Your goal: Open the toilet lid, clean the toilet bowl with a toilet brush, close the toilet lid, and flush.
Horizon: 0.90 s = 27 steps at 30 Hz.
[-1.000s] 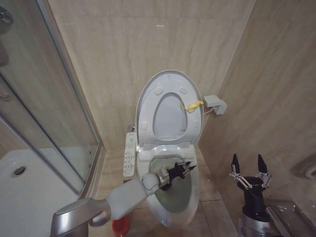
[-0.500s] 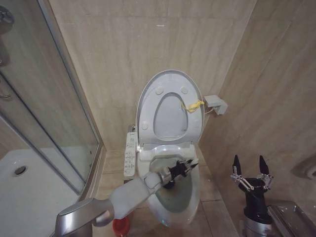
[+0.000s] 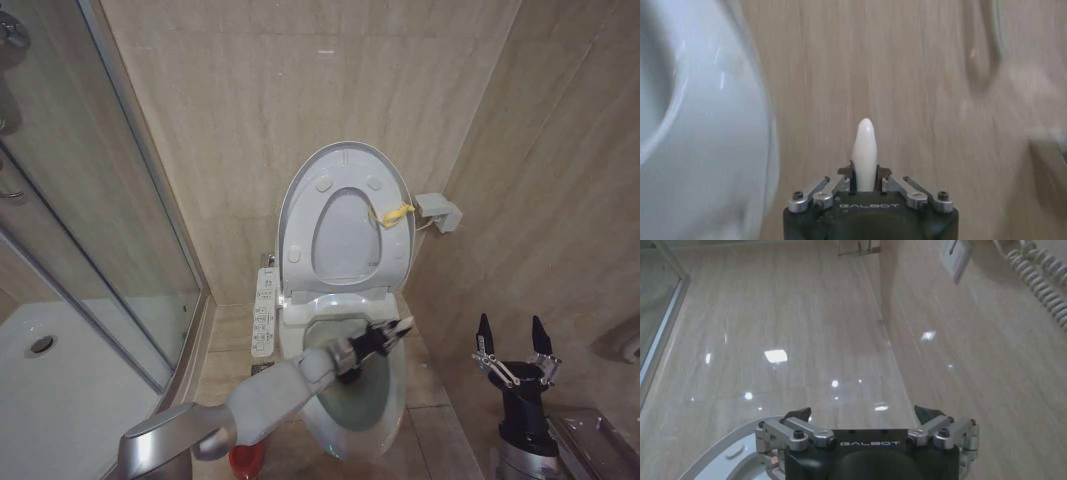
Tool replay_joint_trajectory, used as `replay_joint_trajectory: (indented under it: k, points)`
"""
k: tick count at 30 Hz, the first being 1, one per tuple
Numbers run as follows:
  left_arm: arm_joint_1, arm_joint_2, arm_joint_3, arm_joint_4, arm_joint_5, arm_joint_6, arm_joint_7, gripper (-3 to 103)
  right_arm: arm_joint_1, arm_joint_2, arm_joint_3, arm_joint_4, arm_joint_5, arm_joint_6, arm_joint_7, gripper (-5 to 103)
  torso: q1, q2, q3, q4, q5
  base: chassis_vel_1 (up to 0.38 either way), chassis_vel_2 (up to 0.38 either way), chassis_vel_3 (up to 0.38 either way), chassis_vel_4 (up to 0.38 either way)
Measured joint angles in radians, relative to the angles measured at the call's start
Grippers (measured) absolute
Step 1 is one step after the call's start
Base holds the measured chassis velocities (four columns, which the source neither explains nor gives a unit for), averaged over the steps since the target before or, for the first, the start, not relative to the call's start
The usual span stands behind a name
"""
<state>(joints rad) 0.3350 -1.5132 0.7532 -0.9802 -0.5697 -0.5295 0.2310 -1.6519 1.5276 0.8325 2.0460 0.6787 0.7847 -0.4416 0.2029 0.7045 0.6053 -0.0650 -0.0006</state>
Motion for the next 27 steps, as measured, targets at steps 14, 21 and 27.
replay_joint_trajectory:
  k: [14,21,27]
  points:
    - [0.008,0.004,-0.004,0.027,0.024,-0.013,0.021,21,-0.004,-0.001,0.003,0.013,-0.007,-0.009,0.015,100,0.000,0.000,0.000,0.0008,0.0003,0.000,0.000,0.000,0.000]
    - [0.053,0.029,0.028,0.099,0.034,-0.017,0.032,21,-0.001,0.003,0.002,0.009,-0.009,-0.005,0.013,100,0.000,0.000,0.000,0.0025,0.0011,-0.024,-0.012,0.000,-0.011]
    - [0.020,-0.007,-0.019,0.016,0.011,-0.012,0.021,21,0.004,0.009,0.002,0.006,-0.015,-0.005,0.015,100,0.000,0.000,0.000,0.0003,0.0000,0.000,0.000,0.000,0.000]
